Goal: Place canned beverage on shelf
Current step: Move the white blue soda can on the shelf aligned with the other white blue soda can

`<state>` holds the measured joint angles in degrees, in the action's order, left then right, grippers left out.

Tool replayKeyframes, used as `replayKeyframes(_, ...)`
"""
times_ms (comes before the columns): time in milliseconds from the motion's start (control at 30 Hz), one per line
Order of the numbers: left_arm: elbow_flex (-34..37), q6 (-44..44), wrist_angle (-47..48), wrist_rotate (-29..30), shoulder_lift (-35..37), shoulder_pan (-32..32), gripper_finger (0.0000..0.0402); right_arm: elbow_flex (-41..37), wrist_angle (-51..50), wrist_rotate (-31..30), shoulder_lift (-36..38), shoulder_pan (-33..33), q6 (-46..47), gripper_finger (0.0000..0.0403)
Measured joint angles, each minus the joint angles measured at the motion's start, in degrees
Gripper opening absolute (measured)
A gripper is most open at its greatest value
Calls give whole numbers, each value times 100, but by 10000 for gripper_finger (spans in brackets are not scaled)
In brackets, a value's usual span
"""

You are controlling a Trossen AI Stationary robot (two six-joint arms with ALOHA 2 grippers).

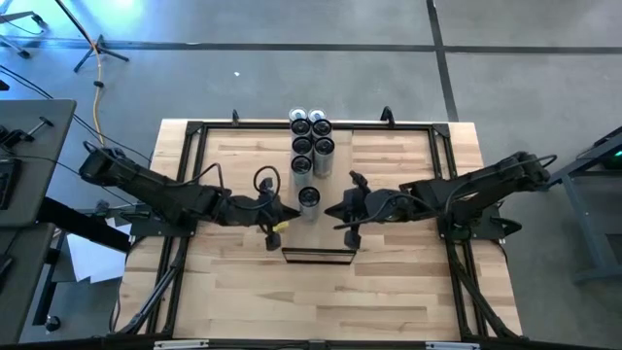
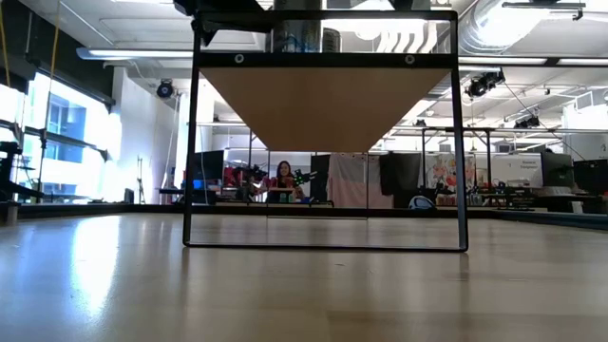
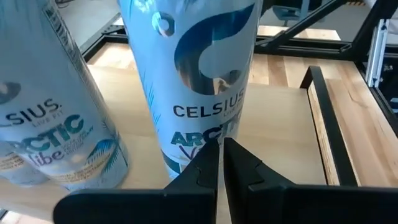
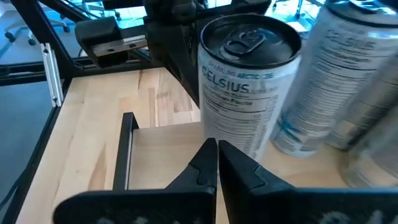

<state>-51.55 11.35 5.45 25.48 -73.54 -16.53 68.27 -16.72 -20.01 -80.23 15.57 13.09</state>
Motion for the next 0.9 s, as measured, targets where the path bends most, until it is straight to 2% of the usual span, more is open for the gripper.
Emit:
replayKeyframes(367,0,-206,-618,-306,-73,357,0,0,-687,-186,499,58,56,0)
replayKeyframes(633,0,-224,-1184,-561,-464,601,0,0,-747,-123,547,147,42,0)
replayKeyframes(900,0,-353,-1217,-549,-542,842,0,-196,-735,-65,549,295,94,0)
